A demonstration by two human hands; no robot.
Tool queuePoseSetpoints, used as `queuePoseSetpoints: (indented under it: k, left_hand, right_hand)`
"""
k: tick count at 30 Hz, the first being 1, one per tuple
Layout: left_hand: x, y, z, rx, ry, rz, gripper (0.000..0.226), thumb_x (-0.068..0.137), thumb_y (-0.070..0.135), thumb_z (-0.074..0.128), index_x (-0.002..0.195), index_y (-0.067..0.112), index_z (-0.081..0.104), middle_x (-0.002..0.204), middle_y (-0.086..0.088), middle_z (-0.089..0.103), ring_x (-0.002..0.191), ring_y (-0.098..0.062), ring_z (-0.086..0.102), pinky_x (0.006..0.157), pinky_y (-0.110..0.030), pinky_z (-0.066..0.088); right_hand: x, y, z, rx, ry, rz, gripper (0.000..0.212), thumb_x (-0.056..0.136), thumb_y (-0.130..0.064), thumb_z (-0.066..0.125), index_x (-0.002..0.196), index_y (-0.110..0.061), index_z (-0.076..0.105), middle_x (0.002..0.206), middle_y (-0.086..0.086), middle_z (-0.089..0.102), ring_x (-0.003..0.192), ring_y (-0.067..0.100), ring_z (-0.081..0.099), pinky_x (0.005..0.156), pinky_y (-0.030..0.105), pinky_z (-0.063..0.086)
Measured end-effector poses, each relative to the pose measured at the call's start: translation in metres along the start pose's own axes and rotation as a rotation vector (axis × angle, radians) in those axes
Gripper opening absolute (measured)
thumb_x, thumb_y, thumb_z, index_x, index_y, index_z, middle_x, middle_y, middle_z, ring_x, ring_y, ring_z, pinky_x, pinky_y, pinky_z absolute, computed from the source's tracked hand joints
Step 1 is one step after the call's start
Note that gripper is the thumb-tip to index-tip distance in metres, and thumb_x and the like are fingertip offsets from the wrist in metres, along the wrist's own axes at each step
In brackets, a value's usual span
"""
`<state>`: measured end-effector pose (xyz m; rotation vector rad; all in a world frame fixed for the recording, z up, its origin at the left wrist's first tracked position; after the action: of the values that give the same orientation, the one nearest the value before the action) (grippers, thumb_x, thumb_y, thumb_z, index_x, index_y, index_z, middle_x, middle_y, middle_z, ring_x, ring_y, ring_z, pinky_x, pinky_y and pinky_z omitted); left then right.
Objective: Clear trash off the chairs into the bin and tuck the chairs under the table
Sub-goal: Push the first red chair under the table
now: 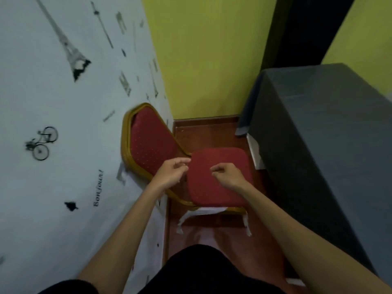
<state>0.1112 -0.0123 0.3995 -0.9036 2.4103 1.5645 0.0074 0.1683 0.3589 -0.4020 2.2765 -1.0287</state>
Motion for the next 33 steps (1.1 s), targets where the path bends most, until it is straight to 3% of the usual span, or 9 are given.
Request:
queuePoseSetpoints:
  k: [4, 7, 9, 14, 16, 19, 26, 30, 33]
  left_hand:
    - [0.012, -0.015, -0.055, 0.003, 0.14, -0.073, 0.032, 0.1, 0.021, 0.053, 0.129, 0.026, 0.065, 0.126, -0.001, 0.065, 0.117, -0.019, 0.06, 0.104, -0.043, 0.05]
    - [0.021, -0.024, -0.083, -0.029, 0.261, -0.141, 0.032, 0.099, 0.018, 0.055, 0.13, 0.022, 0.065, 0.126, -0.006, 0.065, 0.113, -0.021, 0.061, 0.098, -0.039, 0.052]
    - [0.024, -0.025, -0.097, -0.06, 0.294, -0.192, 0.033, 0.098, 0.019, 0.057, 0.13, 0.02, 0.064, 0.125, -0.008, 0.065, 0.107, -0.022, 0.062, 0.09, -0.037, 0.053]
    - [0.039, -0.017, -0.118, -0.052, 0.385, -0.227, 0.046, 0.095, 0.024, 0.061, 0.139, 0.02, 0.053, 0.135, -0.006, 0.058, 0.116, -0.023, 0.058, 0.1, -0.04, 0.049]
    - [0.042, -0.015, -0.122, -0.041, 0.431, -0.249, 0.035, 0.093, 0.021, 0.059, 0.127, 0.018, 0.058, 0.113, -0.002, 0.063, 0.102, -0.023, 0.06, 0.084, -0.034, 0.05]
    - [0.045, -0.023, -0.124, 0.008, 0.504, -0.301, 0.002, 0.089, 0.016, 0.056, 0.089, 0.016, 0.058, 0.077, -0.005, 0.058, 0.074, -0.024, 0.056, 0.058, -0.029, 0.04]
    - [0.061, -0.047, -0.13, 0.036, 0.594, -0.396, 0.017, 0.087, 0.025, 0.058, 0.092, 0.01, 0.066, 0.083, -0.01, 0.068, 0.07, -0.024, 0.059, 0.053, -0.029, 0.039]
    - [0.073, -0.047, -0.126, 0.063, 0.603, -0.372, 0.027, 0.083, 0.033, 0.067, 0.101, 0.014, 0.07, 0.087, -0.003, 0.071, 0.07, -0.017, 0.061, 0.049, -0.021, 0.037]
    - [0.079, -0.051, -0.132, 0.101, 0.57, -0.396, 0.028, 0.085, 0.042, 0.066, 0.093, 0.015, 0.07, 0.078, 0.002, 0.065, 0.066, -0.013, 0.059, 0.053, -0.023, 0.041]
  right_hand:
    - [0.033, -0.044, 0.02, -0.063, -0.101, -0.093, 0.025, 0.099, -0.015, 0.057, 0.117, -0.019, 0.074, 0.096, -0.004, 0.07, 0.071, 0.006, 0.062, 0.055, 0.017, 0.047]
    - [0.057, -0.072, 0.03, -0.121, -0.182, -0.144, 0.023, 0.1, -0.014, 0.056, 0.116, -0.016, 0.073, 0.09, -0.004, 0.07, 0.067, 0.003, 0.06, 0.041, 0.007, 0.038]
    - [0.072, -0.09, 0.035, -0.16, -0.251, -0.171, 0.024, 0.101, -0.016, 0.056, 0.118, -0.015, 0.072, 0.101, 0.003, 0.073, 0.067, 0.01, 0.066, 0.04, 0.009, 0.041]
    - [0.11, -0.134, 0.048, -0.135, -0.3, -0.235, 0.023, 0.097, -0.022, 0.064, 0.119, -0.022, 0.067, 0.117, 0.003, 0.071, 0.096, 0.022, 0.073, 0.083, 0.036, 0.061]
    - [0.117, -0.147, 0.05, -0.114, -0.31, -0.247, 0.025, 0.097, -0.018, 0.064, 0.122, -0.019, 0.065, 0.113, 0.005, 0.072, 0.092, 0.019, 0.074, 0.081, 0.036, 0.062]
    - [0.128, -0.164, 0.053, -0.148, -0.351, -0.292, 0.028, 0.098, -0.018, 0.062, 0.126, -0.017, 0.063, 0.111, 0.005, 0.072, 0.09, 0.018, 0.074, 0.076, 0.032, 0.059]
    - [0.158, -0.188, 0.078, -0.207, -0.378, -0.315, 0.03, 0.097, -0.017, 0.062, 0.128, -0.017, 0.062, 0.107, 0.007, 0.072, 0.087, 0.019, 0.075, 0.068, 0.03, 0.06]
    - [0.174, -0.207, 0.093, -0.256, -0.378, -0.315, 0.034, 0.096, -0.019, 0.06, 0.13, -0.016, 0.06, 0.104, 0.007, 0.071, 0.09, 0.024, 0.074, 0.076, 0.04, 0.064]
    - [0.184, -0.224, 0.104, -0.288, -0.369, -0.322, 0.039, 0.097, -0.021, 0.058, 0.135, -0.013, 0.058, 0.107, 0.011, 0.07, 0.092, 0.027, 0.072, 0.076, 0.042, 0.062]
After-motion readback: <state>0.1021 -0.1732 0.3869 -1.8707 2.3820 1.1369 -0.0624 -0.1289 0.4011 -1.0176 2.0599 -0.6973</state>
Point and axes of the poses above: each hand's wrist, its own x-axis towards the middle knuckle, its own z-axis out of the palm, y = z × x, the point moved 3 cm from there along x, towards the middle knuckle
